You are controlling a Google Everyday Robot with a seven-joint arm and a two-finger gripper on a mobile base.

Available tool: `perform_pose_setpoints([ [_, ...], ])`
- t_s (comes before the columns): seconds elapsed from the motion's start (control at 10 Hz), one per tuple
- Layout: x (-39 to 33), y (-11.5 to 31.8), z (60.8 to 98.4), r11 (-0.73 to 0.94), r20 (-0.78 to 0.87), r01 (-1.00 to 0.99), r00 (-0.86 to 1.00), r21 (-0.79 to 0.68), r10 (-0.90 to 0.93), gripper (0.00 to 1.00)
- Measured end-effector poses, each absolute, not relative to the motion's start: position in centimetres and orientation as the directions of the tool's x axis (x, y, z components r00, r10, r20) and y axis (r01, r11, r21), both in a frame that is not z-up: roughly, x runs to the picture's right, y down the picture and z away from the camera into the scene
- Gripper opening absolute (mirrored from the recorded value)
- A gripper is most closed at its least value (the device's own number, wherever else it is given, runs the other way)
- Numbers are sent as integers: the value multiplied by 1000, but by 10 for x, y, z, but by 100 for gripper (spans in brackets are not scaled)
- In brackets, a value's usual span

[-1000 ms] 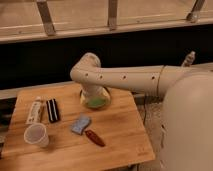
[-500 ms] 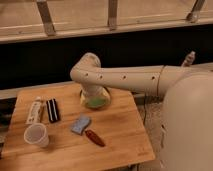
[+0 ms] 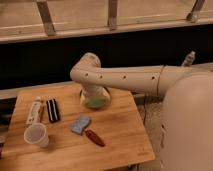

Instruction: Place the eraser in the ceramic cup

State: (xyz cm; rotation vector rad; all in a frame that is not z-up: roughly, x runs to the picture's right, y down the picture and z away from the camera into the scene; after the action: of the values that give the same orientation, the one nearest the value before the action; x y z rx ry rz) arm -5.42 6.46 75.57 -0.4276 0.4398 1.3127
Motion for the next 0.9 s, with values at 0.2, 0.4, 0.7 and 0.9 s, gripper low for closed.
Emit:
perform_pose_setpoints([
  [0.2,-54,65,756,202,-536,-978,198,-51,821,80],
  [0.4,-54,65,756,202,-536,-978,198,-51,821,80],
  [0.7,-53,63,757,192,-538,-980,188,-49,822,80],
  [0.9,-62,51,764,225,-503,-972,231,-73,833,80],
])
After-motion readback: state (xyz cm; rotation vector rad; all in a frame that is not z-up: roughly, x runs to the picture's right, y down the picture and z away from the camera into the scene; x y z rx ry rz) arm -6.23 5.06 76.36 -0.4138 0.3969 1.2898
